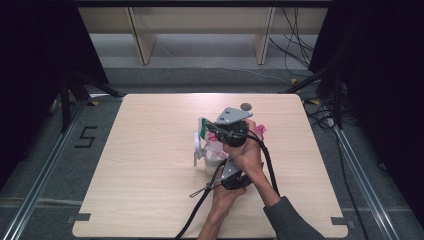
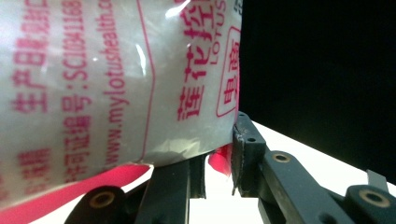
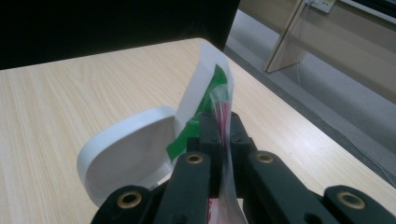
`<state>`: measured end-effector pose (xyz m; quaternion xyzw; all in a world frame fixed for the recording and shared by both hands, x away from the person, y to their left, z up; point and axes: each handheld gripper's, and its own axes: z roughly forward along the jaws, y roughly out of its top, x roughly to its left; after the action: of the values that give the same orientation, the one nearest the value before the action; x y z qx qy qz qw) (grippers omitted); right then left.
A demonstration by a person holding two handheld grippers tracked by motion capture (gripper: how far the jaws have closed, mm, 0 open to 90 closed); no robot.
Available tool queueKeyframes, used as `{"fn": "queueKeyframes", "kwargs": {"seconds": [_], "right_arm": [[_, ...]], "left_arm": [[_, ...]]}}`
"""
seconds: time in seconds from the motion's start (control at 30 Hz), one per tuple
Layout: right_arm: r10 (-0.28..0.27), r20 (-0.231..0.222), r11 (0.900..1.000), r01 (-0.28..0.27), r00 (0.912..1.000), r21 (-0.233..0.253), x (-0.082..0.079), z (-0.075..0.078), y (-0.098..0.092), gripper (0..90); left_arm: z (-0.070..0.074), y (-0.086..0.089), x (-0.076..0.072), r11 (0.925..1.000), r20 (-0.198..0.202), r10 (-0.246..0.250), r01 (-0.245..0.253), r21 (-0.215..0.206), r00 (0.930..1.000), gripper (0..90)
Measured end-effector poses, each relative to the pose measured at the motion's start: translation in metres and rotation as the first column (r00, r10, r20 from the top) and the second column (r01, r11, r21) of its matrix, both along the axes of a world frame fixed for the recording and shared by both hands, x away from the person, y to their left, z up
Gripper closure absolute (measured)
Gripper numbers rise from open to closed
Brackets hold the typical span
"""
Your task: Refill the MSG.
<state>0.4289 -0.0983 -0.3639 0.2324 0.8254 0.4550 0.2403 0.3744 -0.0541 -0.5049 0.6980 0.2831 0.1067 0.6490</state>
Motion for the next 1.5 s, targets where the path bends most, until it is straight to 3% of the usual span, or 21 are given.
{"fn": "queueKeyframes", "kwargs": {"seconds": [0.03, 0.13, 0.23, 0.27, 0.3, 0.37, 0.63, 0.7, 0.77, 0.83, 0.87, 0.97, 1.0, 1.03, 1.07, 1.17, 1.2, 1.3, 1.37, 1.43, 1.5], "right_arm": [[-0.007, -0.013, 1.000, 0.007, 0.9999, 0.004, -0.0006, -0.0001, 0.0003, 89.6], [-0.004, 0.004, 1.000, 0.004, 1.0000, -0.010, 0.0026, -0.0032, 0.0006, 89.5], [-0.007, -0.028, 1.000, 0.007, 0.9996, 0.015, 0.0001, -0.0012, -0.0003, 89.5], [-0.003, 0.002, 1.000, 0.003, 1.0000, 0.004, 0.0016, 0.0000, -0.0018, 89.6], [-0.011, -0.027, 1.000, 0.012, 0.9996, 0.013, -0.0002, -0.0005, -0.0011, 89.6], [-0.003, 0.002, 1.000, 0.003, 1.0000, -0.004, 0.0020, -0.0023, -0.0004, 89.5], [-0.007, -0.004, 1.000, 0.007, 1.0000, 0.000, -0.0002, -0.0021, 0.0012, 89.6], [0.004, 0.012, 1.000, -0.004, 0.9999, -0.003, -0.0013, 0.0016, 0.0004, 89.6], [0.007, 0.014, 1.000, -0.007, 0.9999, -0.002, 0.0005, 0.0001, 0.0005, 89.6], [-0.008, -0.006, 1.000, 0.007, 1.0000, -0.003, 0.0007, -0.0034, 0.0014, 89.6], [-0.011, -0.008, 1.000, 0.011, 0.9999, -0.003, -0.0002, -0.0026, 0.0014, 89.6], [0.014, 0.007, 1.000, -0.014, 0.9999, -0.011, -0.0004, 0.0011, 0.0003, 89.6], [0.009, 0.012, 1.000, -0.009, 0.9999, -0.008, 0.0001, -0.0002, 0.0010, 89.6], [-0.005, -0.006, 1.000, 0.005, 1.0000, -0.005, -0.0003, -0.0017, 0.0015, 89.6], [-0.003, -0.001, 1.000, 0.003, 1.0000, -0.012, 0.0010, -0.0027, 0.0013, 89.6], [-0.008, -0.013, 1.000, 0.008, 0.9999, -0.001, -0.0005, -0.0017, 0.0009, 89.6], [0.000, 0.003, 1.000, 0.000, 1.0000, -0.005, 0.0003, -0.0009, 0.0002, 89.6], [-0.001, -0.001, 1.000, 0.001, 1.0000, -0.010, 0.0006, -0.0026, 0.0014, 89.6], [-0.009, -0.016, 1.000, 0.009, 0.9998, -0.005, -0.0014, -0.0018, 0.0019, 89.6], [0.004, 0.004, 1.000, -0.004, 1.0000, -0.014, -0.0005, -0.0011, 0.0020, 89.6], [0.008, -0.008, 1.000, -0.009, 0.9999, -0.017, -0.0002, -0.0028, 0.0031, 89.6]], "left_arm": [[-0.0002, -0.0003, -0.0004, 1.0000, -0.006, -0.002, 0.002, -0.002, 1.0000, 77.3], [-0.0010, -0.0003, 0.0000, 1.0000, -0.006, -0.003, 0.003, 0.003, 1.0000, 77.2], [-0.0002, -0.0009, -0.0004, 1.0000, -0.006, -0.001, 0.001, -0.003, 1.0000, 77.2], [-0.0001, -0.0011, -0.0004, 1.0000, -0.007, -0.001, 0.001, -0.003, 1.0000, 77.2], [-0.0004, -0.0012, -0.0004, 1.0000, -0.008, -0.001, 0.001, -0.002, 1.0000, 77.2], [-0.0005, -0.0007, -0.0003, 1.0000, -0.008, -0.003, 0.003, -0.001, 1.0000, 77.2], [-0.0007, -0.0003, -0.0003, 1.0000, -0.006, -0.005, 0.005, -0.007, 1.0000, 77.2], [0.0011, 0.0014, -0.0001, 1.0000, 0.000, -0.002, 0.002, 0.007, 1.0000, 77.3], [0.0000, 0.0001, -0.0003, 1.0000, -0.007, -0.003, 0.003, 0.001, 1.0000, 77.2], [-0.0010, -0.0017, -0.0015, 0.9994, -0.019, 0.014, -0.015, -0.032, 0.9997, 77.2], [-0.0008, -0.0001, 0.0000, 1.0000, -0.007, -0.003, 0.003, -0.008, 1.0000, 77.2], [0.0003, 0.0001, -0.0001, 1.0000, 0.001, -0.004, 0.004, -0.006, 1.0000, 77.2], [0.0001, -0.0003, -0.0008, 1.0000, -0.007, 0.000, 0.000, 0.000, 1.0000, 77.2], [-0.0005, -0.0020, -0.0014, 0.9997, -0.016, 0.007, -0.007, -0.023, 0.9999, 77.2], [-0.0012, -0.0006, -0.0007, 1.0000, -0.008, -0.003, 0.003, -0.007, 1.0000, 77.2], [-0.0007, -0.0008, -0.0011, 0.9999, -0.009, -0.001, 0.000, -0.012, 1.0000, 77.2], [-0.0007, -0.0008, -0.0011, 0.9999, -0.010, 0.000, 0.000, -0.011, 1.0000, 77.2], [-0.0004, 0.0007, -0.0014, 0.9997, -0.014, 0.008, -0.007, 0.022, 0.9999, 77.1], [0.0003, 0.0008, -0.0018, 0.9999, -0.018, 0.007, -0.007, 0.009, 0.9998, 77.1], [-0.0006, -0.0021, -0.0022, 0.9985, -0.019, 0.005, -0.006, -0.054, 0.9998, 77.2], [0.0007, -0.0006, -0.0033, 0.9995, -0.031, 0.024, -0.024, -0.018, 0.9992, 77.1]]}}
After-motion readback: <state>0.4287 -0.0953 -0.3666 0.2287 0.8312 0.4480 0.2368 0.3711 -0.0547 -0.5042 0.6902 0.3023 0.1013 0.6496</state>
